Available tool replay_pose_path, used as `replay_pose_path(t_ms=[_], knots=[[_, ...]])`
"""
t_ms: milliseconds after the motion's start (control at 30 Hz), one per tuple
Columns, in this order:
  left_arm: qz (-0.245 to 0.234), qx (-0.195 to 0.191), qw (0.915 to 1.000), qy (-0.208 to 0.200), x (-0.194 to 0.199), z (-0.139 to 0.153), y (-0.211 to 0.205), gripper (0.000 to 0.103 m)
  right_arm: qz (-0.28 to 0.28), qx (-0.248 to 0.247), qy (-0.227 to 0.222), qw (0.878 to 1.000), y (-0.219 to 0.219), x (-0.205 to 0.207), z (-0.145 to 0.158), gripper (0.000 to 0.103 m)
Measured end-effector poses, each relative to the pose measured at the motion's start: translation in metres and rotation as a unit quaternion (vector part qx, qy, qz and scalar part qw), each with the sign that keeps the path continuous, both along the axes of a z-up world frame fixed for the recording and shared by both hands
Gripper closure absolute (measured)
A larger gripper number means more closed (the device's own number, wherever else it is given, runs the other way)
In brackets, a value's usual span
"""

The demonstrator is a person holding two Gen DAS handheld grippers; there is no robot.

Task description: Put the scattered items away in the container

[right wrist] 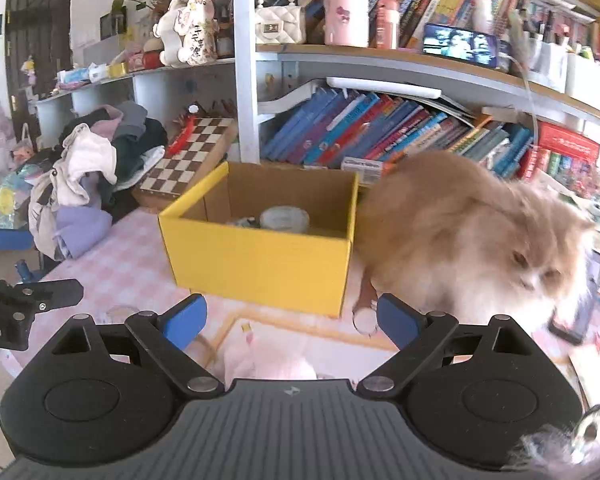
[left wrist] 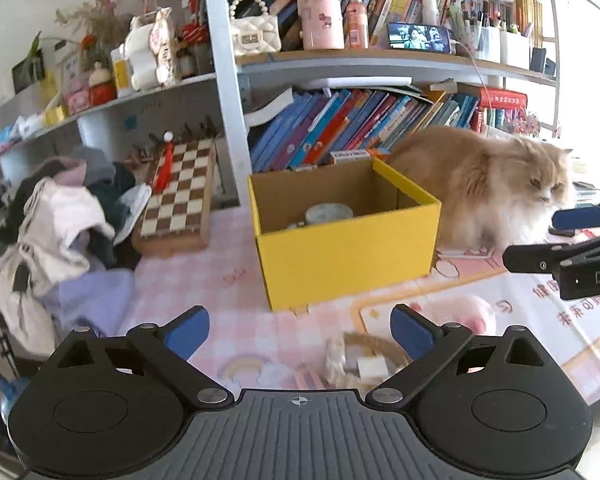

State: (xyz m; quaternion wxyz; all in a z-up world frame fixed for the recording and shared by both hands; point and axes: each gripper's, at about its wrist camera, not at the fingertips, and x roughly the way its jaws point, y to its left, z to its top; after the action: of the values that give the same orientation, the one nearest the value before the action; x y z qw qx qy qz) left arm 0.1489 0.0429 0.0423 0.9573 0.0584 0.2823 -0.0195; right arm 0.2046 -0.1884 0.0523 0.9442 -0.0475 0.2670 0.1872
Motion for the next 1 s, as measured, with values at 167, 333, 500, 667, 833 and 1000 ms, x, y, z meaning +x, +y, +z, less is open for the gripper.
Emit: replay_pose_path(t_ms=[167,333,500,667,833,1000], knots=[[0.004,0.001,1.0,-0.004,-0.025,-0.009,-0.009,0.004,-0.017,0.005,0.014,1.0,-0.002,-0.035,-0.018,0.012],[0.001,-0.006,1.0,0.007,-0.043,-0.019,-0.015,0.001,-0.025,0.003,0.026,0.999,-0.002,-0.066,-0.032,0.012],[-0.008,-0.005,0.9997,0.023,-0.056,-0.032,-0.023,0.001,-0.03,0.004,0.038,0.999,0.0,-0.081,-0.041,0.012],[-0.017,-0.005,0.9991,0.039,-0.07,-0.045,-0.03,0.001,-0.032,0.0,0.049,0.998,0.002,-0.088,-0.047,0.015],[-0.015,-0.012,0.999,0.041,-0.076,-0.046,-0.029,0.001,-0.043,0.003,0.062,0.997,-0.001,-0.09,-0.051,0.018],[-0.019,-0.013,0.9987,0.045,-0.078,-0.047,-0.029,0.001,-0.043,0.005,0.066,0.997,0.0,-0.092,-0.051,0.019]])
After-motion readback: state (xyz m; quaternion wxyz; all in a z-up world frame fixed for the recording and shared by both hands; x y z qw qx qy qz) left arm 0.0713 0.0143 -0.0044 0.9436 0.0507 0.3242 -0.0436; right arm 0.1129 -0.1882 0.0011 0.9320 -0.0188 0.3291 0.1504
